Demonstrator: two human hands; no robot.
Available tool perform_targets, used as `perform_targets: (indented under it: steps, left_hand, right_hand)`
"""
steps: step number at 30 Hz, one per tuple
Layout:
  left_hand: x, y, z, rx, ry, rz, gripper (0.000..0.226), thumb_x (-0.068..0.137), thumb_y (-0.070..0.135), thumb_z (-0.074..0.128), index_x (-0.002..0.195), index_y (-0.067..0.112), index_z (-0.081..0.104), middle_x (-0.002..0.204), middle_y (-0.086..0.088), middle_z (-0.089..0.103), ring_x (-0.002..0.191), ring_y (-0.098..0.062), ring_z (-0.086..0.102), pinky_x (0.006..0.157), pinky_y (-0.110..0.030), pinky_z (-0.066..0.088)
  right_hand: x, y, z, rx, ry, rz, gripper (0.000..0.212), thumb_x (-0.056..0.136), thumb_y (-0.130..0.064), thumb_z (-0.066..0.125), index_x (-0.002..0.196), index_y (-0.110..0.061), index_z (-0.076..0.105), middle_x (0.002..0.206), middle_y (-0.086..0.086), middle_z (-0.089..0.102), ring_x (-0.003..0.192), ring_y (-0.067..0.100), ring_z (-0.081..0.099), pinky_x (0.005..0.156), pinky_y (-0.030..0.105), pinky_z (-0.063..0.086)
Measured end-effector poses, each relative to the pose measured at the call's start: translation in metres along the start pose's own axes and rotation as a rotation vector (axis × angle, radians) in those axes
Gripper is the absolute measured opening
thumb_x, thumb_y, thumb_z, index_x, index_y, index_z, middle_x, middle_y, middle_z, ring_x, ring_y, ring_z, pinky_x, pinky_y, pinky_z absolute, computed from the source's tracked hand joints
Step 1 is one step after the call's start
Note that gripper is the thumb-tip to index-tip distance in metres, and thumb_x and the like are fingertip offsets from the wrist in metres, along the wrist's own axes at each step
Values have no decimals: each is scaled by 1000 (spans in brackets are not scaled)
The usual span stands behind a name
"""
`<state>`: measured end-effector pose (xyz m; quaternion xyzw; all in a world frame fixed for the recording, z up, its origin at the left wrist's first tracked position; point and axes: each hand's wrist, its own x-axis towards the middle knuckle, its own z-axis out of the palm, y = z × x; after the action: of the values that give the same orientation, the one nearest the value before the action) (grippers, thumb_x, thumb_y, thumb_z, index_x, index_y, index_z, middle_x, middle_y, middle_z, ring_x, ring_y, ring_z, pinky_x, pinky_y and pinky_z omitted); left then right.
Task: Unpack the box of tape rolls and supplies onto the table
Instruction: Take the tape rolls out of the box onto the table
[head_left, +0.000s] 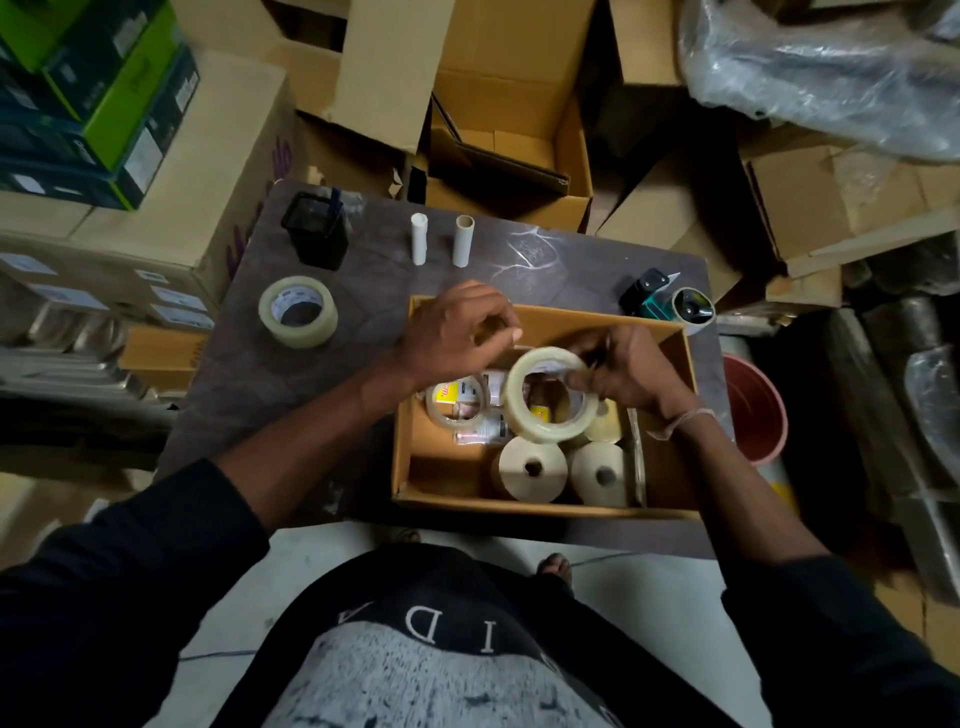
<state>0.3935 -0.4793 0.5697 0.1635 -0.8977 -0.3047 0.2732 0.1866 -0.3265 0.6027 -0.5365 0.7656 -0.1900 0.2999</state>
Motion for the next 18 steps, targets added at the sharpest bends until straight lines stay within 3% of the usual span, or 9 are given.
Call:
perform_targets:
  steps: [2, 5, 8, 11, 16, 18]
  left_hand:
    - [-2, 6, -4, -72, 19, -100, 30, 85, 45, 72, 96, 18, 70, 94, 7, 68, 85, -9, 68, 73, -38, 58]
    - [-3, 11, -17, -43, -3, -234, 44, 76, 62, 74, 100, 26, 71, 95, 12, 71, 74, 1, 69, 68, -31, 60]
    - [-5, 8, -32, -15, 2, -344, 33, 79, 53, 72, 96, 25, 75, 86, 12, 75, 76, 3, 68, 72, -30, 58]
    - [-7, 11, -52, 47, 70, -373, 22, 82, 40, 68, 85, 19, 74, 71, 5, 71, 66, -10, 66, 63, -32, 53]
    - [-17, -17, -88, 36, 192, -497, 18, 88, 32, 67, 78, 18, 73, 66, 5, 66, 62, -14, 62, 55, -28, 43]
    - [-24, -40, -103, 21, 293, -601, 24, 85, 37, 66, 72, 17, 68, 64, 4, 65, 62, -16, 63, 53, -29, 45]
  right_hand:
    - [1, -14, -3, 94, 59, -35, 19, 75, -3, 84, 93, -10, 79, 86, 3, 77, 67, 5, 68, 64, 17, 55]
    - [4, -32, -5, 189, 210, -22, 20, 73, -5, 84, 89, -15, 79, 82, 2, 77, 74, 21, 74, 67, 36, 62]
    - [9, -52, -4, 271, 301, -35, 16, 76, -10, 83, 90, -11, 78, 83, 4, 77, 78, 25, 74, 72, 43, 62]
    - [16, -75, -2, 313, 316, -91, 19, 79, -33, 83, 91, -18, 77, 83, 1, 76, 78, 20, 73, 72, 42, 62]
    - [33, -97, 2, 368, 306, -131, 34, 91, -54, 63, 93, -23, 76, 90, 0, 76, 89, 17, 70, 85, 50, 57]
    - [43, -97, 7, 302, 281, -104, 34, 91, -56, 62, 103, -27, 75, 102, -7, 75, 98, 11, 67, 87, 41, 57]
